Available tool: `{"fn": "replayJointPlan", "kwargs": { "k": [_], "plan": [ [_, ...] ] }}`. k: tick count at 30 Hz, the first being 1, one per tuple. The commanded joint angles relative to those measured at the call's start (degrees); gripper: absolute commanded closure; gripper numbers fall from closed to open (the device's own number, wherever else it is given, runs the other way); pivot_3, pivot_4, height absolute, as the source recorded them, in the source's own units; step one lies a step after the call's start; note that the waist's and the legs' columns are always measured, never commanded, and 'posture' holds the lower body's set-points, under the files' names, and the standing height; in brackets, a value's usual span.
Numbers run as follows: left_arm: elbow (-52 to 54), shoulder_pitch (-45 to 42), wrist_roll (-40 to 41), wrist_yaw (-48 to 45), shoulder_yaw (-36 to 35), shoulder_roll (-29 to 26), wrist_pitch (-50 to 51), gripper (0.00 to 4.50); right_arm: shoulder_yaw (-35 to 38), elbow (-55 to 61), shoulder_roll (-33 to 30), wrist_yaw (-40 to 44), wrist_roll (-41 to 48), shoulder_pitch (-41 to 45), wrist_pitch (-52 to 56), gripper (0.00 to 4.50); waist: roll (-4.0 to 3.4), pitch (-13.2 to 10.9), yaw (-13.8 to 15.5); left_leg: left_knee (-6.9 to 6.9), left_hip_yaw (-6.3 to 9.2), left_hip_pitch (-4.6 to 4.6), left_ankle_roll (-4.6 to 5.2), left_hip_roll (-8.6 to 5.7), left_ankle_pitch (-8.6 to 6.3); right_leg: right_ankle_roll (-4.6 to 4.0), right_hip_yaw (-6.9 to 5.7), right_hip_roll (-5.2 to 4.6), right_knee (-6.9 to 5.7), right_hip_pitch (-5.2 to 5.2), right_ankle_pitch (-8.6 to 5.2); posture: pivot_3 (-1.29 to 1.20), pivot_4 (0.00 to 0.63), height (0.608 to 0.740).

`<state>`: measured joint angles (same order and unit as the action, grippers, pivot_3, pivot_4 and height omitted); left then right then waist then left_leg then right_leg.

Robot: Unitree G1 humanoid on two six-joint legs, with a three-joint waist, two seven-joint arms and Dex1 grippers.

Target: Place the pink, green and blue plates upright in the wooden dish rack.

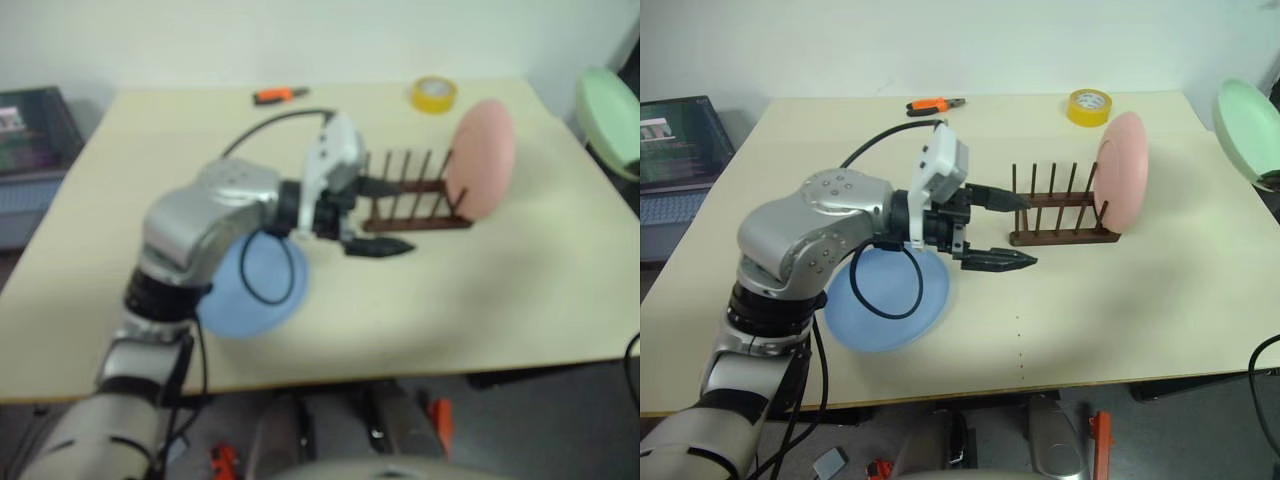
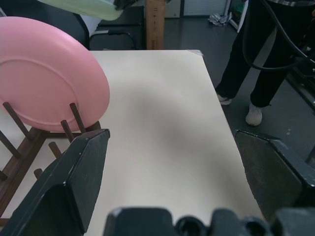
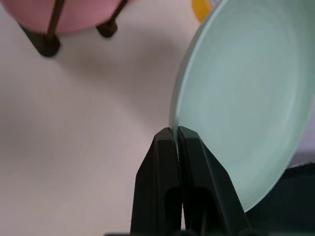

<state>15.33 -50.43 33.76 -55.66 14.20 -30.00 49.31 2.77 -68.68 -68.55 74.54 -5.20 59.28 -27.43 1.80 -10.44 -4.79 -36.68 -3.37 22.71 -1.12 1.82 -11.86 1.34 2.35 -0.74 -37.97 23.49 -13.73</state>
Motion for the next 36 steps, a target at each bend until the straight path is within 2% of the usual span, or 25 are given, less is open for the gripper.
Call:
{"fn": "replayJointPlan", "kwargs": {
  "k": [1, 6, 9, 14, 18, 25, 36],
  "plan": [
    [1.5, -0.6, -0.2, -0.3, -1.2, -0.3, -1.2, 0.0, 4.1, 5.8, -0.7, 2.9, 6.0, -1.8, 2.3, 4.48, 0.0, 0.0, 0.0, 0.0, 0.0, 0.0, 0.0, -0.01, 0.0, 0.0, 0.0, -0.02, 0.0, 0.0, 0.0, 0.0, 0.15, 0.74],
    [1.6, -0.4, -0.4, -0.1, -1.2, -0.2, -1.3, 0.0, 7.4, 15.1, -1.3, 4.7, 11.5, -6.3, 6.8, 4.48, -0.02, 0.0, 0.0, 0.0, -0.02, -0.02, 0.01, -0.02, 0.0, 0.02, 0.01, -0.03, -0.05, 0.0, 0.0, 0.0, 0.15, 0.74],
    [1.1, 0.0, -0.6, 0.0, -1.5, -0.3, -1.8, 0.0, 10.8, 26.1, -1.4, 5.9, 17.4, -10.5, 14.0, 4.48, -0.03, 0.0, 0.1, -0.01, 0.03, -0.01, 0.01, -0.02, 0.0, 0.02, -0.03, -0.03, -0.04, -0.01, 0.0, 0.0, 0.15, 0.74],
    [0.5, 0.5, -0.7, 0.0, -2.4, -0.9, -2.3, 0.0, 15.8, 40.2, -1.9, 3.2, 22.8, -17.2, 23.1, 4.48, -0.03, 0.0, 0.4, 0.0, 0.05, 0.02, 0.01, -0.01, 0.0, 0.05, -0.06, -0.04, -0.02, -0.01, 0.0, 0.0, 0.15, 0.74],
    [-0.5, 0.5, -1.3, -0.1, -3.1, -1.7, -2.9, 0.0, 18.2, 46.5, -2.4, 1.3, 24.3, -20.6, 26.6, 4.48, -0.03, 0.0, 0.7, 0.0, 0.05, 0.01, 0.01, -0.01, 0.0, 0.04, -0.07, -0.05, -0.03, 0.0, 0.0, 0.0, 0.15, 0.74],
    [-1.6, 0.4, -1.9, -0.3, -3.6, -2.5, -3.7, 0.0, 20.0, 53.2, -1.5, -2.1, 26.8, -20.6, 29.9, 4.48, -0.03, 0.0, 1.3, -0.01, 0.02, 0.03, 0.03, -0.01, -0.01, -0.07, -0.06, -0.06, 0.0, 0.02, -0.07, 0.0, 0.15, 0.74],
    [-2.4, 1.3, -2.1, 0.3, -7.3, -5.1, -3.9, 0.0, 18.3, 65.7, 2.8, -7.2, 35.2, -14.8, 38.8, 4.48, -0.01, 0.0, 1.7, 0.03, 0.05, 0.15, 0.05, 0.0, -0.02, -0.07, -0.13, -0.09, 0.06, 0.1, -0.07, 0.0, 0.15, 0.74]
  ]
}}
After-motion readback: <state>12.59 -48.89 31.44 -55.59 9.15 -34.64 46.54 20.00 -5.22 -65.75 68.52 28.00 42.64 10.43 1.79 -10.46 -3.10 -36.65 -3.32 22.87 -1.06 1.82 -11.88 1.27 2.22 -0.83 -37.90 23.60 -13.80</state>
